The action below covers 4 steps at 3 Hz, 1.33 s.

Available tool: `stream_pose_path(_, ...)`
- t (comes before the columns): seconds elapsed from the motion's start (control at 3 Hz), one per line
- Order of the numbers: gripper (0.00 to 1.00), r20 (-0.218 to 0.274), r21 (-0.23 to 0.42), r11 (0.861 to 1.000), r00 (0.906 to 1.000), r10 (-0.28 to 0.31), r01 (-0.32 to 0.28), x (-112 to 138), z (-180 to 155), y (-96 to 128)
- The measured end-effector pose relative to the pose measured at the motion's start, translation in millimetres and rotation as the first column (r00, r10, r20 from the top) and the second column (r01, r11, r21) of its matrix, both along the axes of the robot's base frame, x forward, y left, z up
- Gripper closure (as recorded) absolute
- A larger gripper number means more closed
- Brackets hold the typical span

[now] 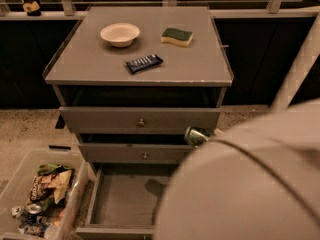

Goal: Pick green can from bottom drawer and place on counter

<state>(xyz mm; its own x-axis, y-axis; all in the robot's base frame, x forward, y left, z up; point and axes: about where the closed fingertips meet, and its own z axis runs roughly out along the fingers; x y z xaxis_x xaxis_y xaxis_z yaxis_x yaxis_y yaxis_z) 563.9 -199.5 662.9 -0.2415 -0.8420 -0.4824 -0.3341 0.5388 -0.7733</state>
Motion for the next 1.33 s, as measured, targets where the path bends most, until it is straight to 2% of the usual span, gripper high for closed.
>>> stream_pose_path(0.33, 1.0, 0.041, 0.001, 0.998, 0.997, -0.066, 0.066, -33, 1, -35)
stream_pose_path(0.67, 1.0, 0.04, 0.0, 0.998, 0.9971, -0.065, 0.065, -33, 1, -34)
stream_pose_path(1.0, 1.0, 0.121, -0.013, 0.989, 0.9818, -0.146, 0.149, -42, 25, -81)
stream_pose_path(1.33, 1.0, 0.302, -0.022, 0.971, 0.9275, -0.22, 0.237, -82, 83, -170)
